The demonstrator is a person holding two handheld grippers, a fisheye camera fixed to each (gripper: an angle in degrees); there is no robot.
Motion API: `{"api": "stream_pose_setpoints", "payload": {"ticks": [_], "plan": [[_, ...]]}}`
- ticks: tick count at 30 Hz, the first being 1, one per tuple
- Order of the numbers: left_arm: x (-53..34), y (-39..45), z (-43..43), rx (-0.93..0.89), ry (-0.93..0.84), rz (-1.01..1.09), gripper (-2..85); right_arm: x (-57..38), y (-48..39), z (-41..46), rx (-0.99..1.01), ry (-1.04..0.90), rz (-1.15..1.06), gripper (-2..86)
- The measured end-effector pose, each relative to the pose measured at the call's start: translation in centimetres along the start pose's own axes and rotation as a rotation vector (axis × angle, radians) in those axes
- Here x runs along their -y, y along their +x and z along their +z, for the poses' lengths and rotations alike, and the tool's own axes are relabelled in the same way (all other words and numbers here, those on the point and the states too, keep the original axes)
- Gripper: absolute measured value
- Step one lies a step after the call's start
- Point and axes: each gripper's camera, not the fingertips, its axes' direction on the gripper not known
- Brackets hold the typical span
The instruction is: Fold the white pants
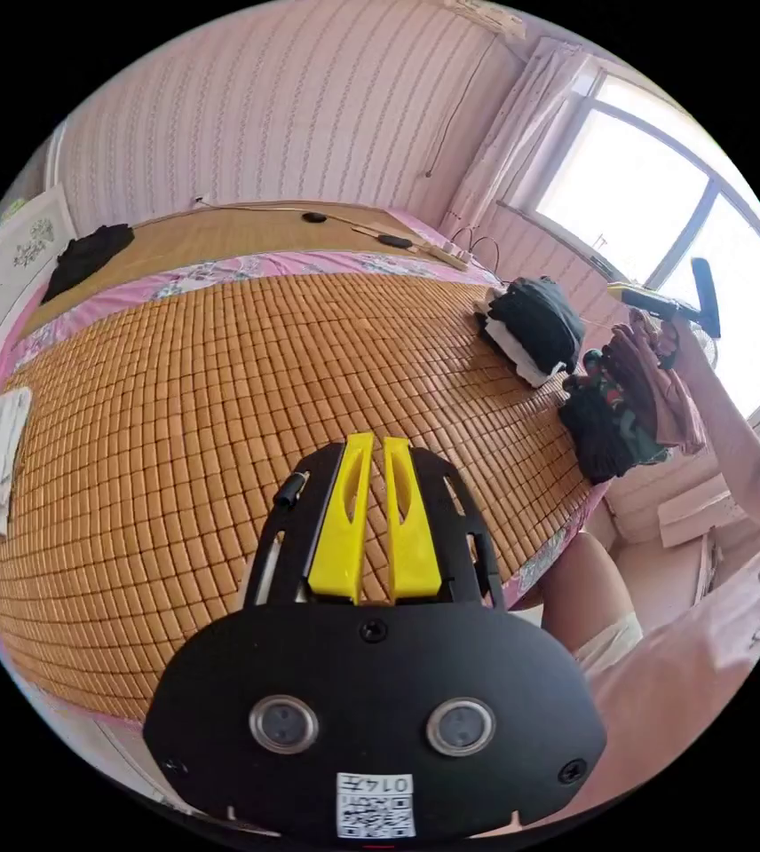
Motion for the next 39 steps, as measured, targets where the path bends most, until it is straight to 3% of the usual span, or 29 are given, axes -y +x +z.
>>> {"api": "stream_pose_setpoints", "payload": {"ticks": [7, 13, 20, 25, 35, 39], "plan": [[-16.9, -9.2, -17.2, 0.219, 0.172, -0.336, 2.5, -3.1, -20.2, 8.1, 0.189, -0.147, -0.29, 10.0], [-21.9, -16.5, -23.3, 0.246, 0.29, -0.48, 4.5, 3.2, -33.0, 11.0, 0.301, -0.076, -0.446, 11.0], [-20.3, -26.4, -26.0, 0.3, 0.337, -0.499, 6.3, 12.2, -45.9, 19.1, 0.367, -0.114, -0.639, 12.3], [-15.1, -37.5, -25.9, 0.323, 0.275, -0.519, 7.5, 17.9, -54.2, 28.3, 0.469, -0.201, -0.708, 13.7], [-7.0, -53.2, -25.8, 0.349, 0.227, -0.599, 10.6, 30.6, -66.0, 47.1, 0.471, -0.208, -0.622, 13.6], [-4.7, -56.4, -25.1, 0.358, 0.098, -0.602, 7.9, 33.2, -68.0, 52.1, 0.536, -0.233, -0.508, 12.7]]}}
